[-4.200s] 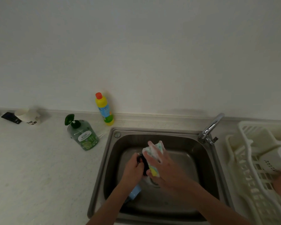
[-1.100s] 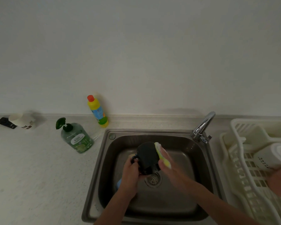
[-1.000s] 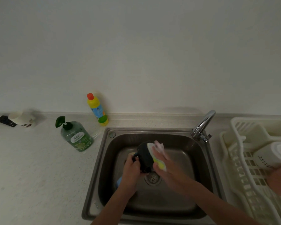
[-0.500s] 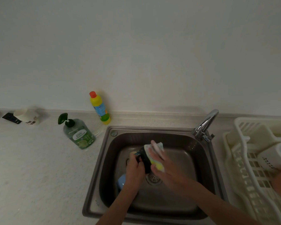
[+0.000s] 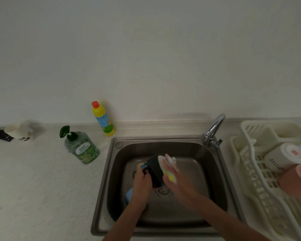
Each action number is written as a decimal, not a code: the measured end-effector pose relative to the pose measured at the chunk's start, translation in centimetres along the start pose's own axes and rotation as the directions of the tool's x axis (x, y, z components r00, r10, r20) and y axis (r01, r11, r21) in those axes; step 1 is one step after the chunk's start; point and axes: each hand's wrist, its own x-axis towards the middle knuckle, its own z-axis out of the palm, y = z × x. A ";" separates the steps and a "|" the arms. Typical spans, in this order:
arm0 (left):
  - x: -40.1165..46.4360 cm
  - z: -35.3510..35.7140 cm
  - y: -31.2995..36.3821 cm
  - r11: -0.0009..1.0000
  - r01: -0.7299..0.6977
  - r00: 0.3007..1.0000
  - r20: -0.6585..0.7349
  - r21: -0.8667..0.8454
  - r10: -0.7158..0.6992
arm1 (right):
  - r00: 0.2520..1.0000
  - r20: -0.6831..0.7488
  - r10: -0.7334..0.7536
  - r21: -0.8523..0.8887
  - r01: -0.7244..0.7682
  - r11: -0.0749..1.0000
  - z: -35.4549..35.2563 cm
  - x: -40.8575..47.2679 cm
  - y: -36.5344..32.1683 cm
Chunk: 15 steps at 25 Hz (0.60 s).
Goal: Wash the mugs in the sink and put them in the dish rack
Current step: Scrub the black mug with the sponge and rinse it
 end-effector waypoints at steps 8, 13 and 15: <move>0.2 -0.8 0.1 0.999 0.051 0.998 0.029 0.000 -0.051 | 0.928 0.048 0.369 0.632 -0.315 0.708 -0.3 1.1 0.6; 0.2 -0.6 0.4 0.988 -0.045 0.998 0.049 0.148 0.038 | 0.989 -0.130 0.064 0.086 -0.053 0.995 1.7 -1.0 -0.3; -0.3 -0.2 0.2 0.982 -0.098 0.987 0.140 0.163 0.075 | 0.996 -0.086 -0.012 -0.219 -0.007 0.976 1.2 -0.6 -1.3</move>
